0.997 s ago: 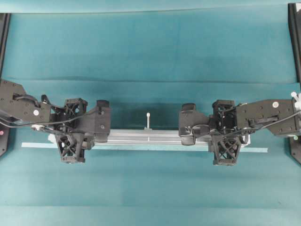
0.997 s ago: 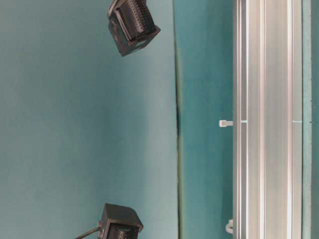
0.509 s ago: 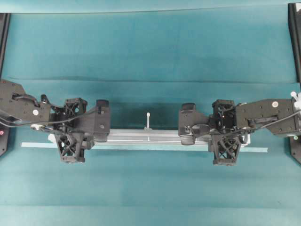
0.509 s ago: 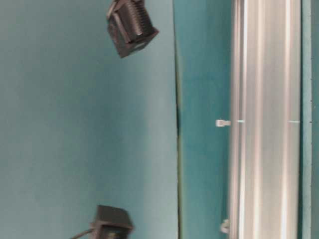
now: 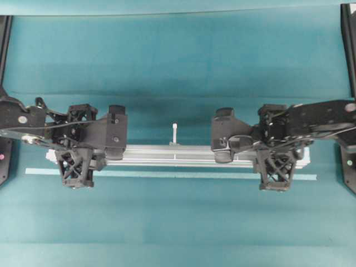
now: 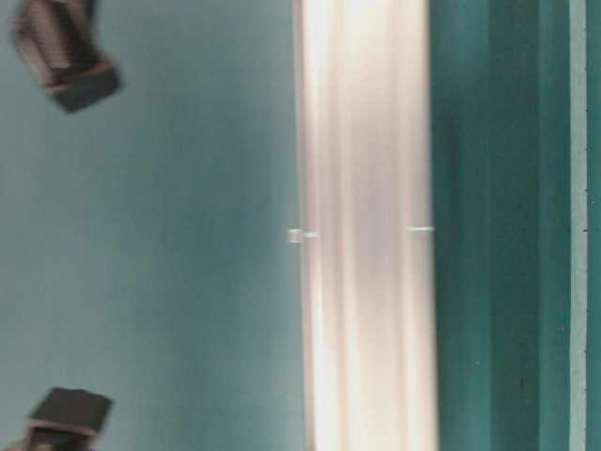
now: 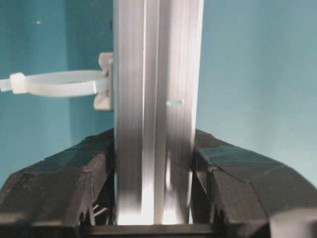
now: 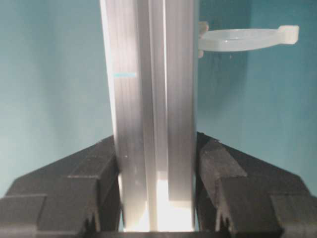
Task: Lift the large metal rail with both hands.
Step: 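Hold the rail firmly with both grippers, settling the grasp, then lift the rail upward with both grippers together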
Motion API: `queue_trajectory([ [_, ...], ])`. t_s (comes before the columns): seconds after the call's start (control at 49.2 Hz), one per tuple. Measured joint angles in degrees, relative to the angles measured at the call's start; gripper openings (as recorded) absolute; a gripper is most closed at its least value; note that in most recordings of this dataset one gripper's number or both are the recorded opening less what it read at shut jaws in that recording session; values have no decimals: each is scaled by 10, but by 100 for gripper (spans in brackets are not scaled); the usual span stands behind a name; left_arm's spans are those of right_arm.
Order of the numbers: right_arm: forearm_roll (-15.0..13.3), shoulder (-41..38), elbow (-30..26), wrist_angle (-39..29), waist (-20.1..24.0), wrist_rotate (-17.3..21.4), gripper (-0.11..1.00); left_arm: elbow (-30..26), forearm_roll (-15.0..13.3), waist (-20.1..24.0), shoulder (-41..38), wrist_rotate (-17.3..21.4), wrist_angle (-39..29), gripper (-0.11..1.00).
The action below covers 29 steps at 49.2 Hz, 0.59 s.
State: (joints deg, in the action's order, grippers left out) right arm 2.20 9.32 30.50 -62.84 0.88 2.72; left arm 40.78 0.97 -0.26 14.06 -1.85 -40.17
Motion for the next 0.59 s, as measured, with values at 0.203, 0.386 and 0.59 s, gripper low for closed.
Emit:
queue_trajectory([
  [0.203,17,11,-55,-88,0,2,38,-45,1,-3,41,0,-78,36],
  [0.386,21,12,-121,-176,-1,2,38,-85,0,-3,71,-4,-144,36],
  [0.59,21,12,-172,-224,0,9,38,-141,1,-3,93,-4,-206,36],
])
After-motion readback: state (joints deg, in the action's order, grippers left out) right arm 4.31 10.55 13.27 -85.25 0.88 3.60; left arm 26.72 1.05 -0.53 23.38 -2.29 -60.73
